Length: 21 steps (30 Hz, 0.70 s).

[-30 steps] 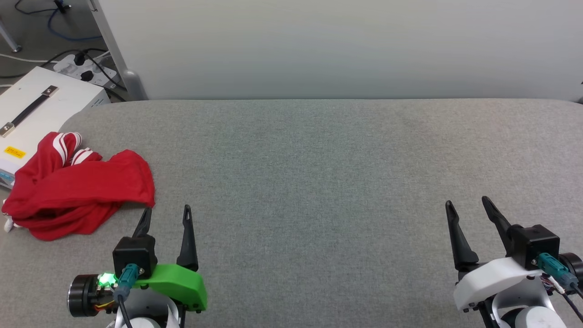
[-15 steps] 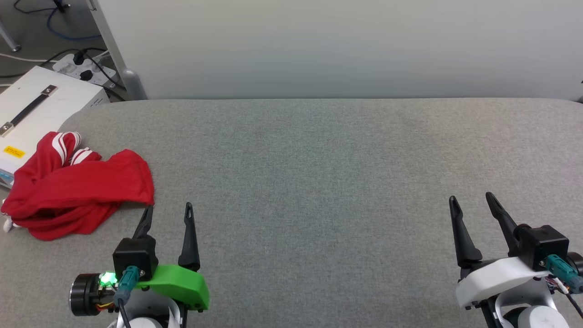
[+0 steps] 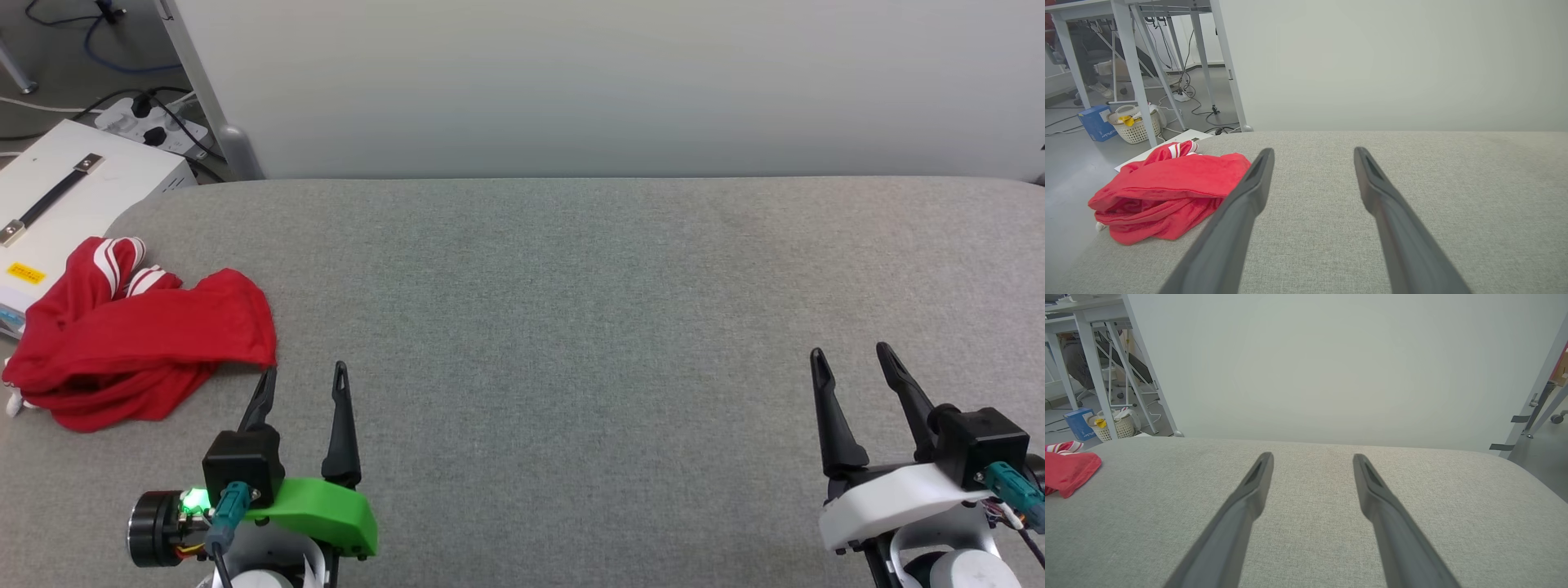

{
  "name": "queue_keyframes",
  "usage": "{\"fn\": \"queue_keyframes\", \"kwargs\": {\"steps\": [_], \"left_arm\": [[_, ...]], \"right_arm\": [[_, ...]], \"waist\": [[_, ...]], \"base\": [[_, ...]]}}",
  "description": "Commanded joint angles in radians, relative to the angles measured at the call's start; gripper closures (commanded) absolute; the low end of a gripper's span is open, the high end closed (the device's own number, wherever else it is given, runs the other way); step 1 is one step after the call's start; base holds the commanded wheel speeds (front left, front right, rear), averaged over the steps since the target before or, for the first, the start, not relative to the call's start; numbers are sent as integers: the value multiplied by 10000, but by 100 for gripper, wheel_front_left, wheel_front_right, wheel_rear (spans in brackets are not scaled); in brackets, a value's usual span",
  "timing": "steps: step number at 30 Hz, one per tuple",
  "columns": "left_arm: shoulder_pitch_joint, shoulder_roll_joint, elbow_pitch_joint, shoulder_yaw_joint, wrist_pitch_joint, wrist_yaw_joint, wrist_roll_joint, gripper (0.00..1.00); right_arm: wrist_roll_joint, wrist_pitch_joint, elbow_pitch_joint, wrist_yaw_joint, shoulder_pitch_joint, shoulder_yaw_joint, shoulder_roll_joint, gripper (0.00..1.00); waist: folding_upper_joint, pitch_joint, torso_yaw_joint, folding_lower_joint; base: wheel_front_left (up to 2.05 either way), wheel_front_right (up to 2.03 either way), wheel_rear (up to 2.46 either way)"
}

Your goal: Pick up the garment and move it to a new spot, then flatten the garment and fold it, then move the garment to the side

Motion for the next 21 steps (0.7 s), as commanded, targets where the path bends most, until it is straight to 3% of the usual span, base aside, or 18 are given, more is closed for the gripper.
{"fn": "queue_keyframes", "kwargs": {"steps": [1,21], "left_arm": [[45,-23,19,-16,-94,66,-99,0],[63,-31,279,-156,-512,119,-359,0]], "right_arm": [[114,-122,-86,-4,128,5,-9,0],[237,-533,-36,-6,284,68,-11,0]], "waist": [[23,2,5,0],[31,66,51,0]], "base": [[0,0,0],[0,0,0]]}}
